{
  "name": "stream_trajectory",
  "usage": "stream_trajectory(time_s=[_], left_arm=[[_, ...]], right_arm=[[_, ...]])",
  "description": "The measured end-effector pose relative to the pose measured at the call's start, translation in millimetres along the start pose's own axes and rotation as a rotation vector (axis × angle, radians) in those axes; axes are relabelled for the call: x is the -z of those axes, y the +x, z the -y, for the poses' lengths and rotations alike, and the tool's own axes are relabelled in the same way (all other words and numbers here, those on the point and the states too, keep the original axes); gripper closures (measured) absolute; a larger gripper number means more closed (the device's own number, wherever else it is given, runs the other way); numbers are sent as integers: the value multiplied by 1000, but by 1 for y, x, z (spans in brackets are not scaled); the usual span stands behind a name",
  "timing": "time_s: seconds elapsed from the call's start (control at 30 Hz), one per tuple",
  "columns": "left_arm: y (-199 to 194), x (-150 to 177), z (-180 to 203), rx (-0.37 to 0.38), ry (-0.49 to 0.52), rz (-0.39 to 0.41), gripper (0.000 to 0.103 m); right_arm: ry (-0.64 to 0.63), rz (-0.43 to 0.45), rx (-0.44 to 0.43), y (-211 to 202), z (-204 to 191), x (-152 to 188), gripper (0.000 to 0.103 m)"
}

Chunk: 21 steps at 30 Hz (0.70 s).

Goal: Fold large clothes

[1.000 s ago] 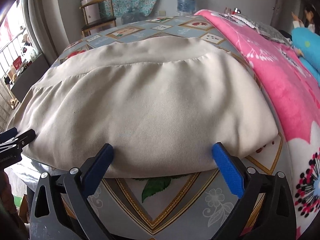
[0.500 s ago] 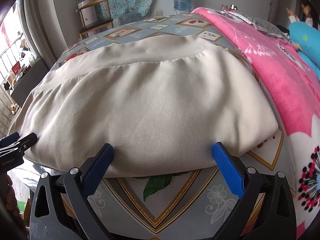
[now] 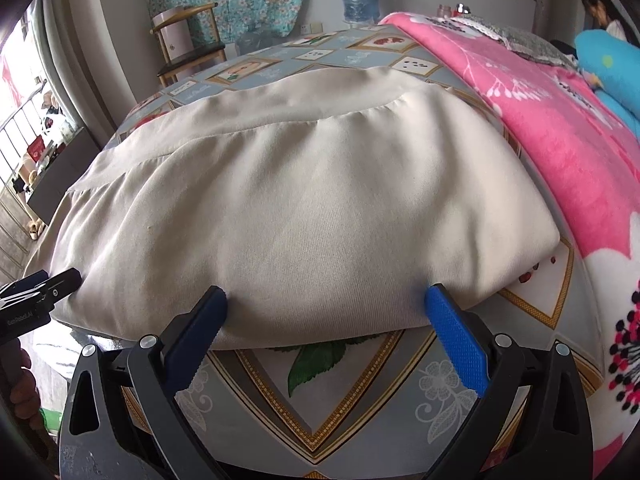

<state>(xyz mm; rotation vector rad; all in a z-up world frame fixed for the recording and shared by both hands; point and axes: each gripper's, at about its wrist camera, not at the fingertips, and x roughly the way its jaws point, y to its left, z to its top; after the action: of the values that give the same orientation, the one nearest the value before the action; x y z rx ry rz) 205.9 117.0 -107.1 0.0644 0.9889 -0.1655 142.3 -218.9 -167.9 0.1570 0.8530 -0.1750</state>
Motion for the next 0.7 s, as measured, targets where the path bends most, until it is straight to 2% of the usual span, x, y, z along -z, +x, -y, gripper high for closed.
stream_trajectory(time_s=[0.23, 0.33, 0.4, 0.5, 0.57, 0.7], left_arm=[[-8, 4, -2, -8, 11, 34, 5], [-26, 10, -2, -61, 35, 104, 5], [-43, 18, -2, -70, 52, 156, 5], [-72, 35, -1, -24, 85, 199, 5], [-90, 48, 1, -7, 92, 225, 5], [-106, 73, -3, 81, 14, 179, 5]], right_arm=[[50, -9, -46, 1, 9, 5, 7], [43, 1, -52, 0, 9, 10, 7], [38, -11, -50, -2, 8, 12, 7], [95, -50, -57, -15, 11, 20, 7], [98, -39, -80, -29, 8, 31, 7], [50, 16, -64, -63, -10, 54, 7]])
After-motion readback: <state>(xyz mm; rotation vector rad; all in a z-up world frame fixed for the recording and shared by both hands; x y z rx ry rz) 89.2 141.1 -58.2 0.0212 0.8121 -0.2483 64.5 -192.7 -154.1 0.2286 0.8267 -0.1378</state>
